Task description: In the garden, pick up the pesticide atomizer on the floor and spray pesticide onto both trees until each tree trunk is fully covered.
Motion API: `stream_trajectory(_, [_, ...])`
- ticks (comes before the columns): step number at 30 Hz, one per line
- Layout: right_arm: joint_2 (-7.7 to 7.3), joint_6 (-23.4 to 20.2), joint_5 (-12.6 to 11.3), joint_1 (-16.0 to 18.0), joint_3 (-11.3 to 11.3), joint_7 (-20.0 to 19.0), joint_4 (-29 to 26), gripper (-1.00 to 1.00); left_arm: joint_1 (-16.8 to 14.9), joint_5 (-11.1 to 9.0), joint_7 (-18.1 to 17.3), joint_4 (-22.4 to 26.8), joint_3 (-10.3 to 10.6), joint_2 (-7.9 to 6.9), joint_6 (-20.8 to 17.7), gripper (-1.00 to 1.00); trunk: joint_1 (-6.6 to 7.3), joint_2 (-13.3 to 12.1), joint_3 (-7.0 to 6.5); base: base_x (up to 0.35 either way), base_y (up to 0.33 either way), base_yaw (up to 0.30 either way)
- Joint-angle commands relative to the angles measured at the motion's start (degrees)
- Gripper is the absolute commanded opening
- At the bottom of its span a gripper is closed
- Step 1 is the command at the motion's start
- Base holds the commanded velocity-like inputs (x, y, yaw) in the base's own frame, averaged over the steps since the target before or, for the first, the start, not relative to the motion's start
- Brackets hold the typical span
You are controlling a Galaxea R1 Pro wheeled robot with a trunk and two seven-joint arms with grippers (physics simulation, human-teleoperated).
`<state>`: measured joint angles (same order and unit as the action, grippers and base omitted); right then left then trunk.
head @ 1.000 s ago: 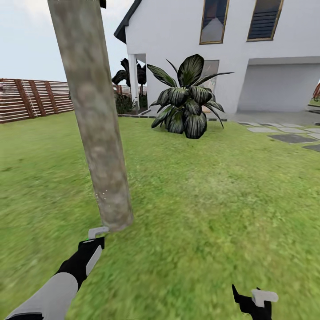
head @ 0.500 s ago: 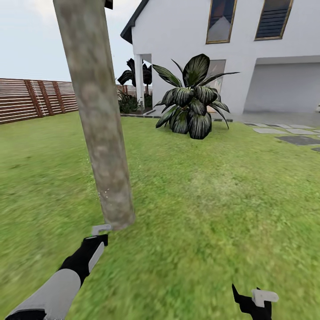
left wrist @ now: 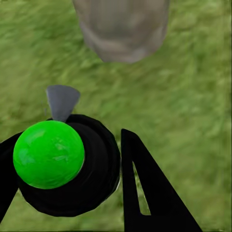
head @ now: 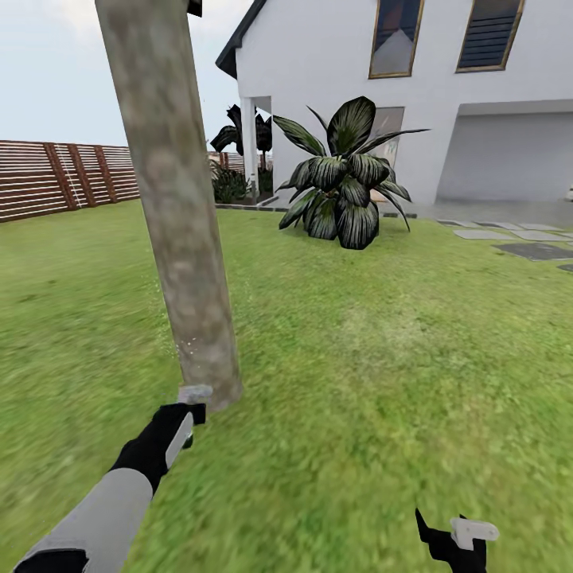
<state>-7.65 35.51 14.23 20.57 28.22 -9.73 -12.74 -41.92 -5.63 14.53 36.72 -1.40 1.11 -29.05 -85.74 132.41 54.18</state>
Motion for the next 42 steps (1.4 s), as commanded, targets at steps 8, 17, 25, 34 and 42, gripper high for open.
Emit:
stream_trajectory(8, [0.00,0.0,0.0,0.0,0.0,0.0,0.0,1.00,-0.1,-0.2,-0.1,13.0,-0.6,-5.25,-10.8,-1.00,0.00,0.0,0.00,0.000,0.000,0.000])
stream_trajectory(17, [0.00,0.0,0.0,0.0,0.0,0.0,0.0,1.00,-0.1,0.0,0.0,21.2,0.0,-1.25,-16.8,-1.00,0.00,0.0,0.00,0.000,0.000,0.001])
stream_trajectory(25, [0.06,0.0,0.0,0.0,0.0,0.0,0.0,1.00,-0.1,-0.4,0.0,23.0,-0.4,-4.34,-19.3,-1.00,0.00,0.0,0.00,0.000,0.000,0.172])
stream_trajectory(34, [0.03,0.0,0.0,0.0,0.0,0.0,0.0,1.00,-0.1,0.0,0.0,31.4,0.3,0.74,-27.3,-1.00,0.00,0.0,0.00,0.000,0.000,0.005])
stream_trajectory(42, [0.00,0.0,0.0,0.0,0.0,0.0,0.0,1.00,0.7,-0.2,-0.1,31.5,0.6,-6.30,-27.8,-1.00,0.00,0.0,0.00,0.024,0.000,0.000])
